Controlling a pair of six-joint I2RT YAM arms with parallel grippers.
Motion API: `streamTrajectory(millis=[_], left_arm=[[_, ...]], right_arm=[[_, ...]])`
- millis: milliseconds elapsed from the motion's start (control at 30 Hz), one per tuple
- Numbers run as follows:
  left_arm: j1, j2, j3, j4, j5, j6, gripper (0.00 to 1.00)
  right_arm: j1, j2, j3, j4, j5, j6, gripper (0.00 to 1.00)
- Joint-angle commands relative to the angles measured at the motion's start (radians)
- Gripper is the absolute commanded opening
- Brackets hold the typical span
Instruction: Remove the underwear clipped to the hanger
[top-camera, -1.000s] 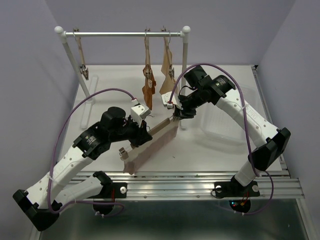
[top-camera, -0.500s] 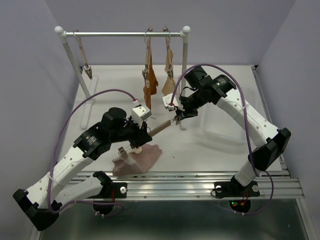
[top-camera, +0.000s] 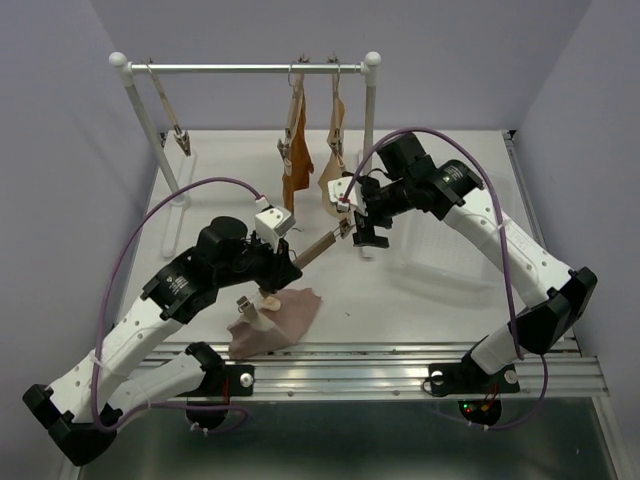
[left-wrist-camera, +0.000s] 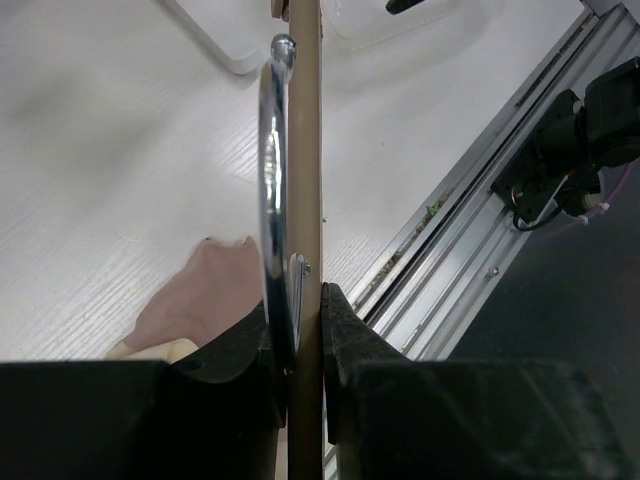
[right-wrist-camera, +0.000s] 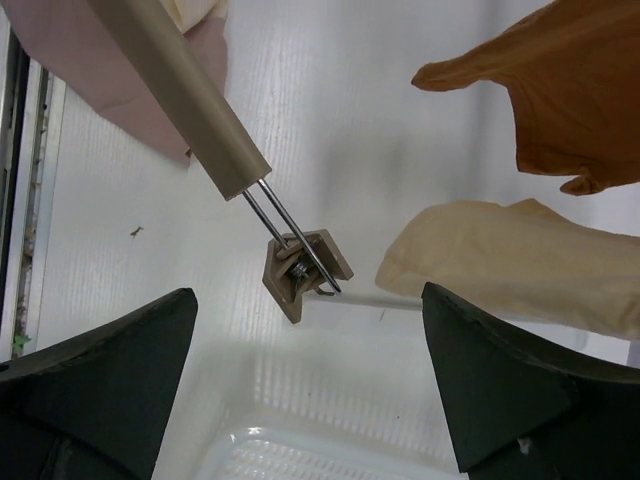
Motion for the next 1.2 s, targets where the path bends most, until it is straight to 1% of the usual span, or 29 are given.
streamTrajectory(millis=[0, 67, 100, 167, 200, 267, 300, 433, 467, 533, 600, 667, 767, 800, 833, 867, 900, 933, 1000, 1033, 1133, 1167], left_arm=[[-0.002, -0.044, -0.013, 0.058, -0.039, -0.044, 0.00], [-0.002, -0.056, -0.016, 0.050, -0.053, -0.059, 0.00], [-0.002, -0.062, -0.021, 0.046, -0.060, -0.066, 0.00], [-0.002, -0.091, -0.024, 0.041, -0.082, -0.086, 0.00], [-0.001, -0.100, -0.027, 0.043, -0.093, -0.095, 0.00], [-0.001, -0.133, -0.025, 0.043, -0.136, -0.125, 0.00], [-0.002, -0.151, -0.016, 0.038, -0.162, -0.141, 0.00], [-0.001, -0.209, 0.002, 0.036, -0.261, -0.213, 0.00], [-0.001, -0.225, 0.002, 0.043, -0.271, -0.227, 0.00], [-0.001, -0.258, -0.005, 0.058, -0.294, -0.253, 0.00], [-0.001, -0.277, -0.018, 0.081, -0.303, -0.267, 0.00], [-0.002, -0.283, -0.024, 0.104, -0.314, -0.277, 0.00], [-0.002, -0.285, -0.016, 0.139, -0.318, -0.293, 0.00], [-0.001, -0.283, -0.015, 0.141, -0.318, -0.293, 0.00], [-0.001, -0.283, -0.012, 0.139, -0.352, -0.294, 0.00], [-0.002, -0.285, -0.010, 0.138, -0.355, -0.294, 0.00], [-0.002, -0.285, -0.012, 0.133, -0.358, -0.296, 0.00], [-0.001, -0.288, -0.010, 0.130, -0.372, -0.297, 0.00], [-0.001, -0.295, -0.009, 0.126, -0.386, -0.305, 0.00], [-0.001, -0.297, -0.007, 0.122, -0.395, -0.305, 0.00], [-0.001, -0.305, -0.005, 0.121, -0.401, -0.307, 0.00], [-0.001, -0.305, -0.007, 0.127, -0.403, -0.308, 0.00]], right_arm=[[0.008, -0.077, -0.063, 0.213, 0.028, 0.130, 1.00], [0.008, -0.097, -0.092, 0.286, 0.055, 0.187, 1.00], [0.008, -0.123, -0.107, 0.375, 0.074, 0.257, 1.00], [0.008, -0.148, -0.153, 0.470, 0.137, 0.328, 1.00], [0.008, -0.159, -0.167, 0.553, 0.152, 0.384, 1.00], [0.008, -0.189, -0.192, 0.622, 0.184, 0.434, 1.00], [0.008, -0.208, -0.214, 0.690, 0.197, 0.481, 1.00], [0.008, -0.237, -0.268, 0.827, 0.206, 0.590, 1.00], [0.008, -0.242, -0.273, 0.843, 0.206, 0.607, 1.00], [0.008, -0.248, -0.285, 0.902, 0.221, 0.693, 1.00], [0.008, -0.258, -0.300, 0.946, 0.209, 0.768, 1.00], [0.008, -0.269, -0.319, 0.992, 0.188, 0.805, 1.00], [0.008, -0.291, -0.354, 1.136, 0.197, 0.894, 1.00], [0.008, -0.297, -0.366, 1.161, 0.213, 0.950, 1.00], [0.008, -0.303, -0.382, 1.187, 0.271, 0.984, 1.00], [0.008, -0.309, -0.427, 1.213, 0.307, 1.009, 1.00], [0.008, -0.327, -0.452, 1.262, 0.348, 1.091, 1.00], [0.008, -0.337, -0.475, 1.279, 0.449, 1.128, 1.00], [0.008, -0.349, -0.529, 1.285, 0.550, 1.197, 1.00], [0.008, -0.358, -0.543, 1.281, 0.676, 1.218, 1.00], [0.008, -0.361, -0.577, 1.259, 0.825, 1.219, 1.00], [0.008, -0.363, -0.574, 1.226, 0.859, 1.230, 1.00]])
